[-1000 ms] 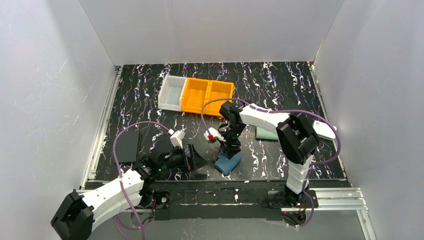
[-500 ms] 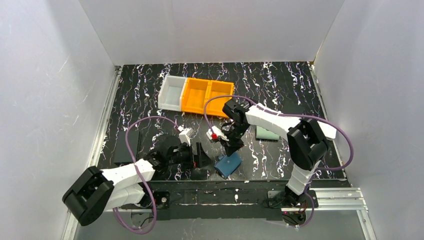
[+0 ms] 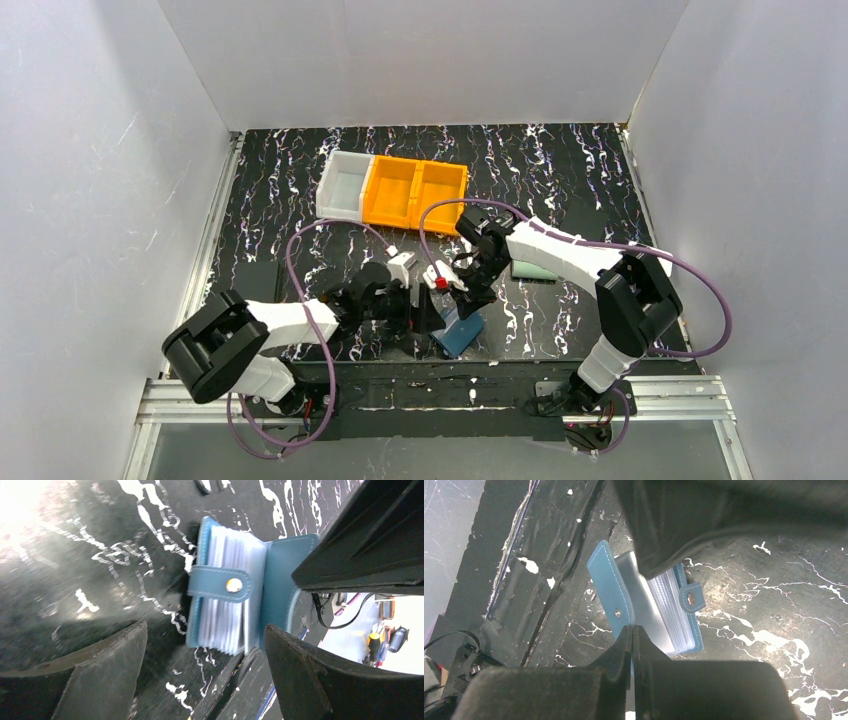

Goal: Take the credit cards out of the card holder
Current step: Open the card holder at the center of the board.

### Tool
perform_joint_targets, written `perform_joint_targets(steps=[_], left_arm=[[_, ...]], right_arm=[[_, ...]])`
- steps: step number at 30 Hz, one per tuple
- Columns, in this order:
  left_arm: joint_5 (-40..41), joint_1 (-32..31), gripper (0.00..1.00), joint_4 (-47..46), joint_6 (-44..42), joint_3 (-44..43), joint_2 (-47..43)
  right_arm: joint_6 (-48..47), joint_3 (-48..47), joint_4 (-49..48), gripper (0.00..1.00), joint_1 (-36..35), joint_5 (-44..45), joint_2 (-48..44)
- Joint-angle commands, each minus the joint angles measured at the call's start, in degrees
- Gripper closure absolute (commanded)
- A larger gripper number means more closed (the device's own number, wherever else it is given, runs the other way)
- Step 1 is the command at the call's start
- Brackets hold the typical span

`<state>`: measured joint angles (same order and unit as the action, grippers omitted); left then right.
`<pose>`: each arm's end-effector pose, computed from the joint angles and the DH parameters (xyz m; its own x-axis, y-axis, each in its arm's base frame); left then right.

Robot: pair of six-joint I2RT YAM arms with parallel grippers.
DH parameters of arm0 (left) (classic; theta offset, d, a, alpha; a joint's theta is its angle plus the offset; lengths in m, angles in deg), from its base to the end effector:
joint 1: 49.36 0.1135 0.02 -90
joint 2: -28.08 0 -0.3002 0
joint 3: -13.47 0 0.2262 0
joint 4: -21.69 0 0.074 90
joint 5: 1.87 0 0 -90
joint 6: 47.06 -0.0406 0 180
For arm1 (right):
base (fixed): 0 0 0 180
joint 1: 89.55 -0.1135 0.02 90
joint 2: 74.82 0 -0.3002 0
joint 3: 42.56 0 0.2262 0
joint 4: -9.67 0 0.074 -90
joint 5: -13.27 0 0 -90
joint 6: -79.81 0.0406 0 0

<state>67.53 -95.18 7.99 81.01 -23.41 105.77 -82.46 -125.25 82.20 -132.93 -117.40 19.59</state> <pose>0.1479 -0.1727 0.2079 -0.7985 -0.0065 -0.6019 0.5045 0.5383 -0.6751 0.1817 0.2082 0.2626 0.3212 -0.6905 -0.6481 -0.8619 -0.4967 0.1020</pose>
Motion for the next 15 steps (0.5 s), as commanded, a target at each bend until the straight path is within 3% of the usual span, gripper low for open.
perform_joint_targets(steps=[1, 6, 10, 15], left_arm=[[3.6, -3.7, 0.15, -0.7, -3.1, -3.7, 2.9], [11.1, -6.3, 0.17, -0.6, -4.0, -5.0, 4.9], [16.6, -6.4, 0.25, -0.7, -3.3, -5.1, 5.5], [16.2, -6.5, 0.40, -0.7, -2.7, -7.1, 7.5]], right_arm=[[0.2, 0.6, -1.0, 0.99, -0.2, -1.3, -1.7], [0.4, 0.8, -1.1, 0.99, -0.2, -1.6, -1.9], [0.6, 1.2, -1.3, 0.99, -0.2, -1.5, -2.4], [1.2, 2.4, -2.2, 0.99, -0.3, -1.5, -3.1]])
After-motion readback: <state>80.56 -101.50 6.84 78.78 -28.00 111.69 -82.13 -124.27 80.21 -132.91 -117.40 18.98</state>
